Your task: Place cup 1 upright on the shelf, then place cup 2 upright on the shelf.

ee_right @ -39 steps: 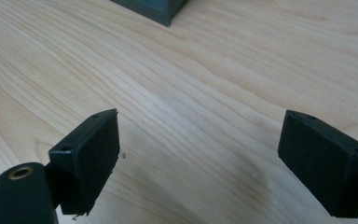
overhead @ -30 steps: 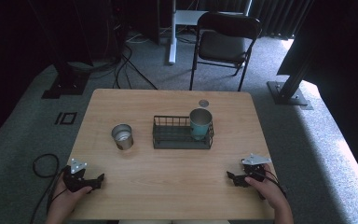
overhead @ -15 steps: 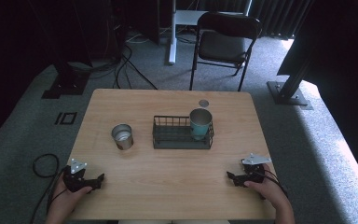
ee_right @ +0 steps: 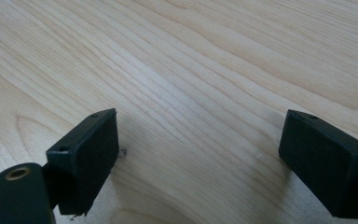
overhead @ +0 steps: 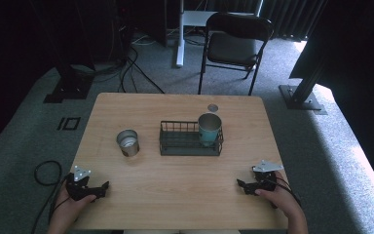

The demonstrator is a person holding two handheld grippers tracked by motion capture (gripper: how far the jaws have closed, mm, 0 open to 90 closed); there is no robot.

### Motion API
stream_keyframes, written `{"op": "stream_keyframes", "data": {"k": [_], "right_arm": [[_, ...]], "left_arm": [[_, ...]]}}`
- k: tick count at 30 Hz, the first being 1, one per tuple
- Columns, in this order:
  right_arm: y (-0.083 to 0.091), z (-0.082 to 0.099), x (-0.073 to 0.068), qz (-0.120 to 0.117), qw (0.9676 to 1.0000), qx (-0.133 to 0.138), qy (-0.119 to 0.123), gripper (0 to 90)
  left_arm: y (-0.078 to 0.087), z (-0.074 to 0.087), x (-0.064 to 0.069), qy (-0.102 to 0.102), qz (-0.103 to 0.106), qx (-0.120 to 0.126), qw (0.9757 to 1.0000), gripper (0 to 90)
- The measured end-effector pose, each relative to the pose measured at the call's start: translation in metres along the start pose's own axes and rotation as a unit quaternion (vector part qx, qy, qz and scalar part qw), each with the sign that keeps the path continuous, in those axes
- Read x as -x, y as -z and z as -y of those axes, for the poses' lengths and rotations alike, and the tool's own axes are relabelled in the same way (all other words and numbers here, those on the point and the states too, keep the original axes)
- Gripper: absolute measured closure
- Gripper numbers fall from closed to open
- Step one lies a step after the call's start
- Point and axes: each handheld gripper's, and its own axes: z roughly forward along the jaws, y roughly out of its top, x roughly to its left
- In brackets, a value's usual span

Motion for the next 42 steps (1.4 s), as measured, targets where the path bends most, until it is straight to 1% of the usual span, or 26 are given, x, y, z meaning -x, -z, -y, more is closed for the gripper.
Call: {"op": "stream_keyframes", "data": {"k": [7, 10, 13, 16, 17, 19, 21, 26, 28, 29, 30, 32, 38, 40, 42], "right_arm": [[0.000, 0.000, 0.000, 0.000, 1.0000, 0.000, 0.000, 11.4], [0.000, 0.000, 0.000, 0.000, 1.0000, 0.000, 0.000, 11.4], [0.000, 0.000, 0.000, 0.000, 1.0000, 0.000, 0.000, 11.4], [0.000, 0.000, 0.000, 0.000, 1.0000, 0.000, 0.000, 11.4], [0.000, 0.000, 0.000, 0.000, 1.0000, 0.000, 0.000, 11.4], [0.000, 0.000, 0.000, 0.000, 1.0000, 0.000, 0.000, 11.4], [0.000, 0.000, 0.000, 0.000, 1.0000, 0.000, 0.000, 11.4], [0.000, 0.000, 0.000, 0.000, 1.0000, 0.000, 0.000, 11.4], [0.000, 0.000, 0.000, 0.000, 1.0000, 0.000, 0.000, 11.4], [0.000, 0.000, 0.000, 0.000, 1.0000, 0.000, 0.000, 11.5], [0.000, 0.000, 0.000, 0.000, 1.0000, 0.000, 0.000, 11.5], [0.000, 0.000, 0.000, 0.000, 1.0000, 0.000, 0.000, 11.5], [0.000, 0.000, 0.000, 0.000, 1.0000, 0.000, 0.000, 11.5], [0.000, 0.000, 0.000, 0.000, 1.0000, 0.000, 0.000, 11.5], [0.000, 0.000, 0.000, 0.000, 1.0000, 0.000, 0.001, 11.5]], "left_arm": [[0.000, 0.000, 0.000, -0.001, 0.001, 0.000, 1.0000, 2.5], [0.002, 0.002, 0.000, -0.009, 0.007, 0.000, 0.9999, 2.5], [0.003, 0.002, 0.000, -0.012, 0.010, -0.002, 0.9999, 2.5], [0.003, 0.002, 0.002, -0.020, 0.016, -0.003, 0.9997, 2.5], [0.003, 0.001, 0.003, -0.019, 0.018, -0.001, 0.9997, 2.5], [0.003, 0.000, 0.006, -0.024, 0.022, 0.004, 0.9995, 2.5], [0.003, -0.002, 0.007, -0.024, 0.026, 0.005, 0.9994, 2.5], [0.004, -0.005, 0.010, -0.023, 0.032, 0.018, 0.9991, 2.5], [0.003, -0.007, 0.012, -0.028, 0.043, 0.025, 0.9984, 2.5], [0.003, -0.008, 0.014, -0.027, 0.048, 0.027, 0.9981, 2.5], [0.003, -0.009, 0.015, -0.030, 0.050, 0.028, 0.9979, 2.5], [0.001, -0.012, 0.017, -0.035, 0.051, 0.031, 0.9976, 2.5], [-0.003, -0.020, 0.022, -0.036, 0.052, 0.050, 0.9967, 2.5], [-0.003, -0.022, 0.024, -0.036, 0.057, 0.055, 0.9962, 2.5], [-0.004, -0.024, 0.025, -0.037, 0.058, 0.059, 0.9959, 2.5]]}}
